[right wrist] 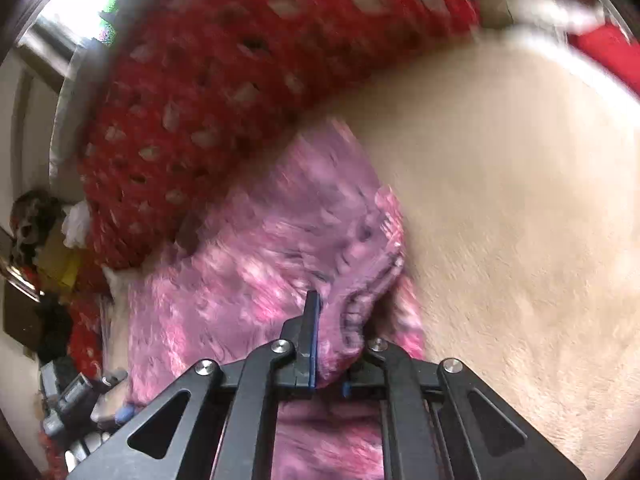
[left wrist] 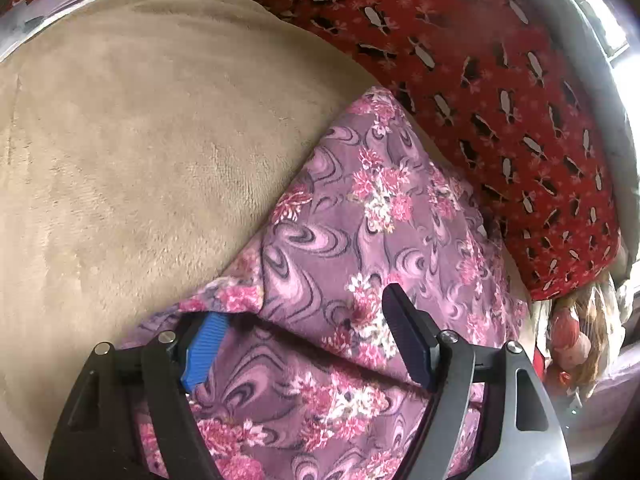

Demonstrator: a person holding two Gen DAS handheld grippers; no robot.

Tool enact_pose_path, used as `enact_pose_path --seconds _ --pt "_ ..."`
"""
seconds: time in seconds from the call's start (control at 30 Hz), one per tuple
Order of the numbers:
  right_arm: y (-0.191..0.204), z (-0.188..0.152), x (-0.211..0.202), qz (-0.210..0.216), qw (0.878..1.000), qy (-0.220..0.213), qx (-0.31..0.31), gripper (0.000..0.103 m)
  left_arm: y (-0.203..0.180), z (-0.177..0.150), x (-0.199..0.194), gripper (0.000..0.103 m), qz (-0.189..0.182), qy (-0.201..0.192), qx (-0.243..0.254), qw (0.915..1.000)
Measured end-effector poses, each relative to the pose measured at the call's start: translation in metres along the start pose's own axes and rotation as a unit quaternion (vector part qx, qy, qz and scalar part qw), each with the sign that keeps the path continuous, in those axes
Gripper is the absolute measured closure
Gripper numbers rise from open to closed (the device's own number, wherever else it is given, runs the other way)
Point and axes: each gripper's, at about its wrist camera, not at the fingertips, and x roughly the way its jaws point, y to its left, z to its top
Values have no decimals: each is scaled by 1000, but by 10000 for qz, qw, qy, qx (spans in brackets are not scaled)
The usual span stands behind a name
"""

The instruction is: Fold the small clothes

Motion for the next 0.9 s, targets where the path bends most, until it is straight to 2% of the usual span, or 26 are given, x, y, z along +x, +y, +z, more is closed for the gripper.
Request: enact_pose_path --seconds 0.03,0.1,0.13,0.17,0.2,0.23,0.3,0.33,0.4,0.43,0.47,0.5,0.53,0.6,0.73,0.8,0.83,0.9 --pt "4 1 -9 -117 9999 -92 -10 88 0 -2 -2 27 3 -8 -56 10000" --pt "15 4 -31 -485 9973 -526 -140 86 -5 -12 -11 28 -72 -68 -84 9999" --pt "18 4 -46 -526 9947 -869 -166 86 -12 -18 -15 28 -166 -101 13 9998" --pt "22 6 -59 -390 9923 -1164 -167 84 -25 -26 -22 28 -214 -202 258 9992" --pt "27 5 -67 -253 9900 -1373 -182 77 -33 -31 -25 28 -223 -274 432 9984" --pt "32 5 -70 -169 9892 -1437 -249 66 -44 -36 -29 28 -225 -385 674 9967" --pt "45 2 -60 -72 9914 -1162 -602 56 -59 -40 -27 28 -116 -529 1107 9924" --pt "50 0 -48 -150 9924 -939 -780 57 -62 -40 -21 28 -50 -502 1243 9910" --pt "49 -13 -15 -429 9937 -264 -1002 57 -61 -37 6 28 93 -56 1348 9908" --pt "44 -20 7 -601 9928 179 -1020 54 -58 -36 16 28 183 116 1342 9907" --pt "42 -27 13 -656 9909 219 -1159 54 -58 -36 22 28 270 98 1421 9894" --pt "48 -33 9 -689 9863 -83 -1494 49 -61 -37 21 27 314 4 1502 9882" --pt "53 -35 11 -664 9841 -46 -1648 35 -64 -37 20 23 356 -12 1592 9866" --pt "60 -39 14 -688 9804 146 -1841 26 -68 -38 24 17 317 49 1701 9849" --pt "73 -51 11 -1068 9674 597 -2217 20 -73 -43 25 17 464 109 1898 9807" --pt "64 -67 9 -1158 9656 1021 -2092 3 -73 -48 20 17 524 289 1950 9790" --pt "59 -81 5 -1214 9634 1177 -2079 2 -72 -52 16 17 535 388 1983 9779" --pt "60 -105 -14 -1418 9522 1073 -2484 3 -62 -62 9 17 613 606 2050 9750"
